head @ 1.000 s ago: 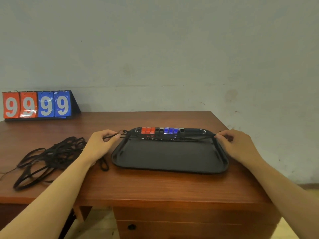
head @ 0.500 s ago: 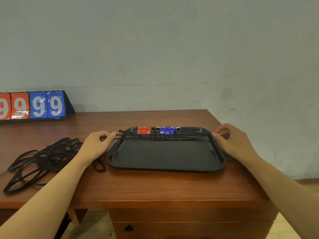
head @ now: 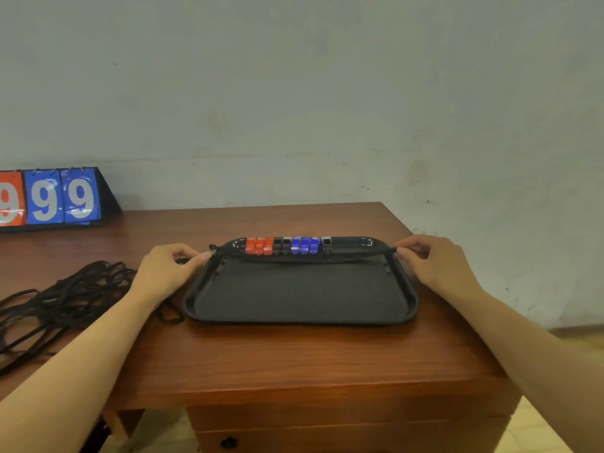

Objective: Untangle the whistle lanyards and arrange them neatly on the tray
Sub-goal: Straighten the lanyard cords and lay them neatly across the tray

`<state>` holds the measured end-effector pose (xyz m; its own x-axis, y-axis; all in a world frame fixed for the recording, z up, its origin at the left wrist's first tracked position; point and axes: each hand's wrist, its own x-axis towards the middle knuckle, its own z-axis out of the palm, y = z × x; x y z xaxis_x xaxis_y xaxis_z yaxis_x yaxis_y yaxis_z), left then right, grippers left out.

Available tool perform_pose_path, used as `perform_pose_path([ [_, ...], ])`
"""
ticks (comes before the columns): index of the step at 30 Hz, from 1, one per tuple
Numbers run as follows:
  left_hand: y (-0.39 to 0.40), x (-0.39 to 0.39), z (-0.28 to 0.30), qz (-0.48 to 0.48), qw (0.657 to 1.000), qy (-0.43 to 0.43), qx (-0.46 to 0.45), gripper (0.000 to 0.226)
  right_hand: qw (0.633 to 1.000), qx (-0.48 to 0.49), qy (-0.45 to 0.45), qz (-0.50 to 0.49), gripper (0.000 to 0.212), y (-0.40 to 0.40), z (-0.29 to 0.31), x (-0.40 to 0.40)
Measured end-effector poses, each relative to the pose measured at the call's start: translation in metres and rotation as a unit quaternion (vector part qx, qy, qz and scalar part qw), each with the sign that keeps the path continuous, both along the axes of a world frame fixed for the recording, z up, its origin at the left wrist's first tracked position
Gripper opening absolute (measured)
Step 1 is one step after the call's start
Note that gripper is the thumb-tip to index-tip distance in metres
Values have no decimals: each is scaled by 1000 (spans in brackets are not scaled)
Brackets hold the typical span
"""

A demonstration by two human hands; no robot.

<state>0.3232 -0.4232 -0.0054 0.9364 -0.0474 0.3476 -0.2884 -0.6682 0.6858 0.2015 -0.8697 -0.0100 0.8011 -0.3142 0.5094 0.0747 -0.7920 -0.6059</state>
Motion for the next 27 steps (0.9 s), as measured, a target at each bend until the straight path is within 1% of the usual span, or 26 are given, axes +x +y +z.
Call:
perform_pose_path([
  [4, -4, -2, 1, 31, 999, -8, 36, 29, 1000, 12, 3, -13, 2, -1, 0, 1],
  [8, -4, 1, 1, 49, 997, -4, 67, 36, 999, 17, 5, -34, 6, -3, -2, 4],
  [12, -5, -1, 1, 71, 995, 1, 69, 44, 999, 16, 12, -34, 4, -4, -1, 4],
  [20, -4, -11, 1, 164, 982, -29, 87, 49, 999, 22, -7, -45, 8, -3, -1, 0],
  [23, -3, -8, 1, 185, 981, -33, 53, 46, 999, 26, -2, -45, 10, 1, 1, -3],
  [27, -1, -8, 3, 132, 991, -28, -11, 34, 999, 20, 4, -25, 6, 0, 1, -2],
])
